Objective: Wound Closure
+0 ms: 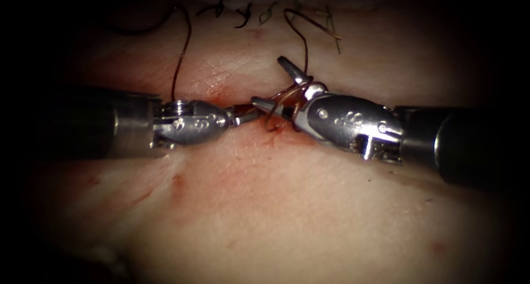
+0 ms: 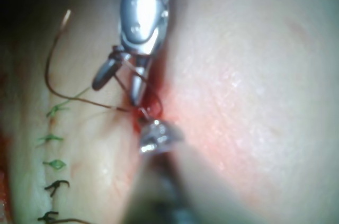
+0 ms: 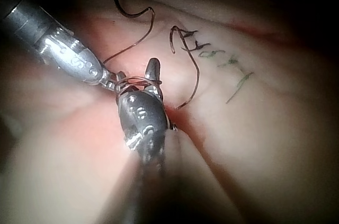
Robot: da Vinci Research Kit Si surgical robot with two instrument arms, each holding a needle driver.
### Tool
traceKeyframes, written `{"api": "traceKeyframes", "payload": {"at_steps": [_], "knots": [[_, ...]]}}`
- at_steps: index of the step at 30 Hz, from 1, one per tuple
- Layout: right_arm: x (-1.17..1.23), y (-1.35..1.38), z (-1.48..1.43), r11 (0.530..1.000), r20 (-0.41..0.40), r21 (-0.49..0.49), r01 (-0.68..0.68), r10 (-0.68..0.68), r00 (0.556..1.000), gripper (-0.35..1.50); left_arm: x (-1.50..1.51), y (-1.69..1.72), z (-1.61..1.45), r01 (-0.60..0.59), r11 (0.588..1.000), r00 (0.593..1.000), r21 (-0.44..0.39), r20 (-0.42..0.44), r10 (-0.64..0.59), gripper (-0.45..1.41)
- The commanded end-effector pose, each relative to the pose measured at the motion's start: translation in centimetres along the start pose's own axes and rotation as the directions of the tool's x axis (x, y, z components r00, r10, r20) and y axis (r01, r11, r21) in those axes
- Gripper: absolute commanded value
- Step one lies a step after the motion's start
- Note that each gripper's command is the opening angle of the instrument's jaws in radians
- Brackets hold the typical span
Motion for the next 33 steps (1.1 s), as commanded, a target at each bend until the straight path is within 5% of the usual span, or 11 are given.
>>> {"api": "traceKeyframes", "payload": {"at_steps": [1,18,33], "knots": [[-0.04,-0.05,0.00,0.999,-0.011,-0.026,-0.038,0.037,0.999,1.24,0.05,0.02,0.02,0.015,1.000,1.000,0.002,-0.007,-0.015,-0.45],[0.20,0.28,0.00,0.975,-0.121,-0.184,-0.126,0.105,0.987,1.23,0.30,-0.04,-0.17,0.024,1.000,1.000,0.017,-0.016,-0.024,-0.45],[-0.10,0.40,-0.02,0.964,-0.014,-0.218,-0.149,0.150,0.989,1.21,0.31,-0.07,-0.17,0.026,0.999,1.000,0.020,-0.013,-0.026,-0.45]]}}
